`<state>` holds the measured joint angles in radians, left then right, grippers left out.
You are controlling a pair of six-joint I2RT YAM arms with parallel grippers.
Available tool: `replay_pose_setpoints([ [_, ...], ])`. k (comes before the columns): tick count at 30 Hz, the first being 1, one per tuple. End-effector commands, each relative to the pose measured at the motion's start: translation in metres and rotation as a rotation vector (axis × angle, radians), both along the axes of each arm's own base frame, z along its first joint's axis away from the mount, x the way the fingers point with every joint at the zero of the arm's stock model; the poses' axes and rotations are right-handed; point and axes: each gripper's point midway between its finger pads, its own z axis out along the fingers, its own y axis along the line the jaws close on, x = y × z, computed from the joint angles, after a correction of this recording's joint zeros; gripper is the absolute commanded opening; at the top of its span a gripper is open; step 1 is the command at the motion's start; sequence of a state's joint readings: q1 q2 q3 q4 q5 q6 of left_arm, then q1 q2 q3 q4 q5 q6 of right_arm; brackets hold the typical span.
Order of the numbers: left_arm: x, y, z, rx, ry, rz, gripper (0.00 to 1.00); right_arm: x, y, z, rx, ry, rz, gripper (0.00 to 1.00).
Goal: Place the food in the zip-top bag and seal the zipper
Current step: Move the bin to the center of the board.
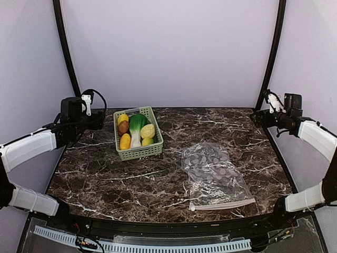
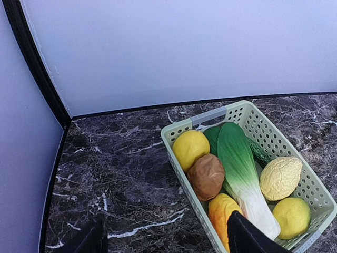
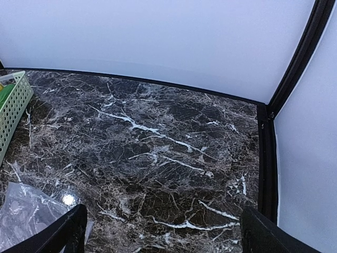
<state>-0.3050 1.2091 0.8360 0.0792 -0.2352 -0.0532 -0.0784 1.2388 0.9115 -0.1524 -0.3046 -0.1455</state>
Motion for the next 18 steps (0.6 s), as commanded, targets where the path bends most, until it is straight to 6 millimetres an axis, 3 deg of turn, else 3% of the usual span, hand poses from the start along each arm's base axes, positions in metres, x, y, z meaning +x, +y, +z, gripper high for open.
replay_pose_setpoints([
  [1, 0.003, 0.001, -0.007, -0.053, 0.044, 0.022, 0.75, -0.002, 0.001, 0.007, 0.025, -0.041, 0.010, 0.98],
  [7, 0.007, 0.003, -0.032, -0.081, 0.156, 0.071, 0.66, -0.017, 0.017, 0.001, -0.017, -0.065, 0.146, 0.98],
  [13, 0.014, 0.000, -0.061, -0.130, 0.309, 0.127, 0.58, -0.040, 0.054, 0.000, 0.055, -0.060, 0.391, 0.91],
  [18, 0.026, -0.004, -0.080, -0.134, 0.421, 0.166, 0.57, -0.044, 0.059, -0.003, 0.060, -0.059, 0.433, 0.90],
])
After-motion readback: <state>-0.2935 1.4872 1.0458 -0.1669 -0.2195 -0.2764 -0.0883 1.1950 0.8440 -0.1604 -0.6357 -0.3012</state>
